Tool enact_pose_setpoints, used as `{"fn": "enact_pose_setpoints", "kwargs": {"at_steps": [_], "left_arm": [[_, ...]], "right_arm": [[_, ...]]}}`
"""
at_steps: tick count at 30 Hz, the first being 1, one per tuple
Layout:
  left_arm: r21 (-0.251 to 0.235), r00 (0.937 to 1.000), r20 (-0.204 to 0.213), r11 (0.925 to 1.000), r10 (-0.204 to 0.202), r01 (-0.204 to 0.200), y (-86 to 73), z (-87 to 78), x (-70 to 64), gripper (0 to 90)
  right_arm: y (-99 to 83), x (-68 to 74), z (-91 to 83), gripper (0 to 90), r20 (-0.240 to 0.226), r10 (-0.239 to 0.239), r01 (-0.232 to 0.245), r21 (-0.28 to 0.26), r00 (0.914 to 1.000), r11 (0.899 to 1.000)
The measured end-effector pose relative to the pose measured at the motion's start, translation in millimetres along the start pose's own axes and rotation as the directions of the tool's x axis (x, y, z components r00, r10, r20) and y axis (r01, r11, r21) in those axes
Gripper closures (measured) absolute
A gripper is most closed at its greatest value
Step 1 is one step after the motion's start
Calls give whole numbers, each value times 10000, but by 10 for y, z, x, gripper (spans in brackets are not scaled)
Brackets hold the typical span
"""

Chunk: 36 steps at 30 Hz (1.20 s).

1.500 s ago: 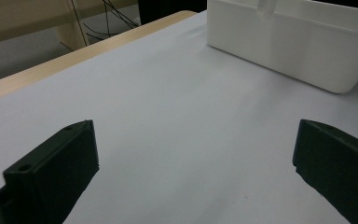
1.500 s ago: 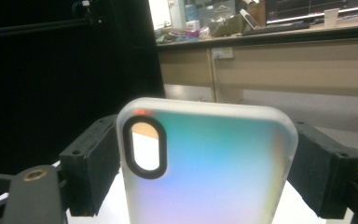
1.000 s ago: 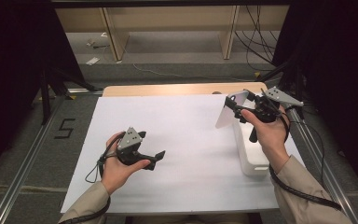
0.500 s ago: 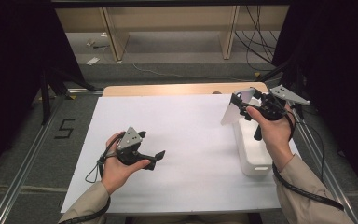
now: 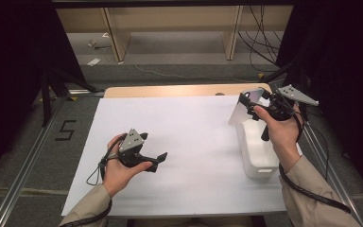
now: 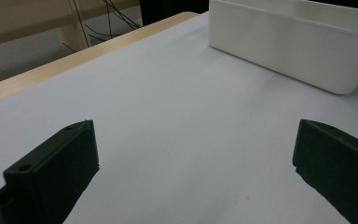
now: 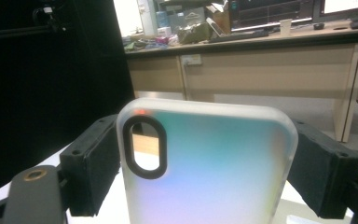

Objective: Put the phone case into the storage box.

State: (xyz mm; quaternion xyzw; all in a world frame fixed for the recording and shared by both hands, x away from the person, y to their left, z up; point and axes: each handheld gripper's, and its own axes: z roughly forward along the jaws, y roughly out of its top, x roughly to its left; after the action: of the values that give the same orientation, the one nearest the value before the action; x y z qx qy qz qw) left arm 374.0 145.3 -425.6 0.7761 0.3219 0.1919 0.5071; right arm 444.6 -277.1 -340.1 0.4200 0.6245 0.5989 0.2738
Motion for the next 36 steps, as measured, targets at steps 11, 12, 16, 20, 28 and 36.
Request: {"fn": "enact_pose_setpoints", "kwargs": {"at_steps": [11,12,16,20,28,36], "left_arm": [[46,10000,-7,10000,26,-26,-1,0,2,0],[40,10000,-5,10000,26,-26,0,0,2,0],[21,10000,-3,10000,4,-4,0,-2,3,0],[20,10000,-5,10000,11,-11,0,-2,3,0],[1,10000,-3,10000,-1,1,1,-2,3,0],[-7,10000,-5,10000,-8,8,1,-2,3,0]], "right_arm": [[-2,-76,-16,185,335,26,-28,48,9994,10000],[-2,-82,-18,185,364,18,-19,46,9993,10000],[2,-102,-24,185,439,24,-25,36,9990,10000],[7,-129,-33,185,533,44,-44,6,9986,10000],[13,-181,-51,185,718,88,-86,-28,9974,10000],[17,-218,-63,185,845,109,-105,-57,9964,9999]]}}
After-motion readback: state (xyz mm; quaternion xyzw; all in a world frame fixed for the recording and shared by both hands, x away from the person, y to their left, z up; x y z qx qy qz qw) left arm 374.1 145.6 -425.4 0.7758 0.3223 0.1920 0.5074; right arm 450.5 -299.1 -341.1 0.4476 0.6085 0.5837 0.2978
